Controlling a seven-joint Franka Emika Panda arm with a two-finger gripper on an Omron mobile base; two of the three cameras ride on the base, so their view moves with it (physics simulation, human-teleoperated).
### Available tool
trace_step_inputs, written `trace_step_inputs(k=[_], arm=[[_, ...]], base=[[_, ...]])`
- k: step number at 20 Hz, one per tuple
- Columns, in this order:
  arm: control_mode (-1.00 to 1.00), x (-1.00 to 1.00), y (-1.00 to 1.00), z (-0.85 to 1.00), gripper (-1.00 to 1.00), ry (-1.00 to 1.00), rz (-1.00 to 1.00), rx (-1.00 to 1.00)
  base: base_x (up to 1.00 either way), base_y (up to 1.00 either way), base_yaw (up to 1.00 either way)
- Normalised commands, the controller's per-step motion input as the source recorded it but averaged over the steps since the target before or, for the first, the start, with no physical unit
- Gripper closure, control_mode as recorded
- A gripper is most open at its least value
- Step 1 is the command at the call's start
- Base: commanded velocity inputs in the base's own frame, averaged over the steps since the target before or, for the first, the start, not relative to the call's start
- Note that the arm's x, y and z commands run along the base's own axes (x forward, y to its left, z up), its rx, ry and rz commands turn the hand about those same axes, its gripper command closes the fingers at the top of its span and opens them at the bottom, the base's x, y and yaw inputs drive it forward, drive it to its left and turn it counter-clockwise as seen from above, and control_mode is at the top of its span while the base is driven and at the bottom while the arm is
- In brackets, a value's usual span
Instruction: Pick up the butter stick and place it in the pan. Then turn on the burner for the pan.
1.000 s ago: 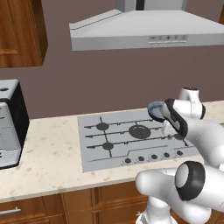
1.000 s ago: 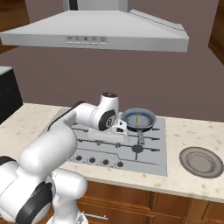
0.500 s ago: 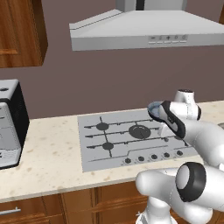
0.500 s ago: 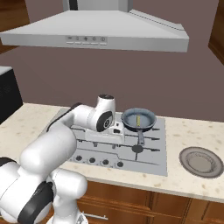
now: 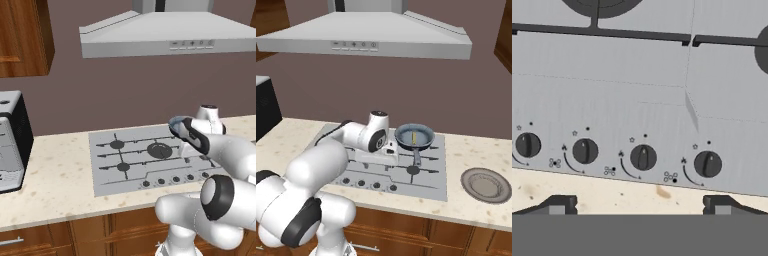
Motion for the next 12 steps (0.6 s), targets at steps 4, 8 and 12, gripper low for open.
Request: trace_step_inputs(k=[4,8,12], arm=[[-1.00,0.08,0.00,-0.19,-1.00,0.00,0.00,0.00],[-1.00,0.02,0.00,-0.14,-1.00,0.00,0.00,0.00],[-1.00,0.00,0.00,-0.10,-1.00,0.00,0.00,0.00]], base=[[0.00,0.00,0.00],[0.00,0.00,0.00],[0.00,0.00,0.00]])
